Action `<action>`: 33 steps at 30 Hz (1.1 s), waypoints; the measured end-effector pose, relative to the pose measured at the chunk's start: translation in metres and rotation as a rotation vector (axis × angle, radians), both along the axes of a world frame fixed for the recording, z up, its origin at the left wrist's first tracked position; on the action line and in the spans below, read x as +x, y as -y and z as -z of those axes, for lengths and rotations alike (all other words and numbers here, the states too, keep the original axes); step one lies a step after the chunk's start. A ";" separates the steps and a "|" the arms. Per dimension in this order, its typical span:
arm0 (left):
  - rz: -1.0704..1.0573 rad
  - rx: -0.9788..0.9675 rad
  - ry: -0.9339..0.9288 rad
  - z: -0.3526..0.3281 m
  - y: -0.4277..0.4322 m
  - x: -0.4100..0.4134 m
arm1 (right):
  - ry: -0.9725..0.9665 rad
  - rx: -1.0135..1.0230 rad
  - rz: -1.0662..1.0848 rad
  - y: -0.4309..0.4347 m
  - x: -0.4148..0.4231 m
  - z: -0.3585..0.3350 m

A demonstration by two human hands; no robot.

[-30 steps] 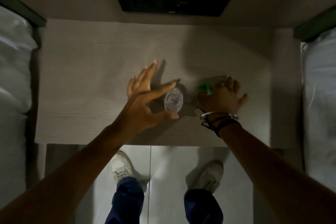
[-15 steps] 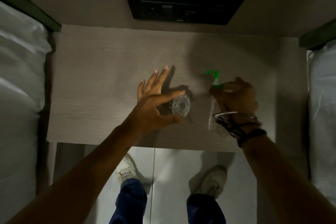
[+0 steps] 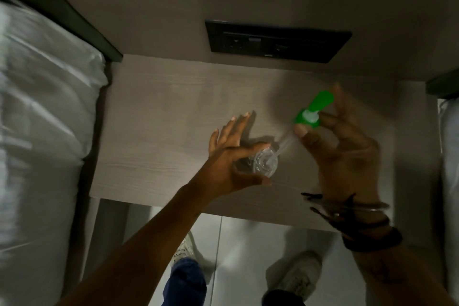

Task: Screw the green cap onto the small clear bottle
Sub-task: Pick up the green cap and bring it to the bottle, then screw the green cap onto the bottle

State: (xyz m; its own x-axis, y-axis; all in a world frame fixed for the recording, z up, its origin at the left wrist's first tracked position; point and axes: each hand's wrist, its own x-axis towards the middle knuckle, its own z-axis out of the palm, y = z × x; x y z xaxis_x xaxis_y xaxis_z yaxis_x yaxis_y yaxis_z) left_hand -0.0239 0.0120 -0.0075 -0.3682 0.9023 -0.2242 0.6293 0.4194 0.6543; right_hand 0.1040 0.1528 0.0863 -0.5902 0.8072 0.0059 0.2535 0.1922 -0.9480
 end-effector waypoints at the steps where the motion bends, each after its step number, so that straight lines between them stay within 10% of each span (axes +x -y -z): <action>1: -0.001 0.002 -0.013 0.002 0.000 0.001 | 0.029 0.060 -0.045 0.005 -0.001 0.004; 6: -0.126 0.024 -0.048 0.018 -0.004 0.006 | 0.122 0.369 -0.316 0.024 0.006 0.042; 33: -0.061 0.085 -0.016 0.020 0.004 0.005 | 0.177 0.319 -0.418 0.016 0.009 0.078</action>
State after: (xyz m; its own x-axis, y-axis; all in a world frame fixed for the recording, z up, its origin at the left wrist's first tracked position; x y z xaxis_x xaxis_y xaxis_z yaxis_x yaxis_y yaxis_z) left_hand -0.0190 0.0078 -0.0278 -0.4264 0.8934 -0.1412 0.6150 0.4009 0.6790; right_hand 0.1132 0.1367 0.0082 -0.8741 0.4784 0.0839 0.2439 0.5816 -0.7761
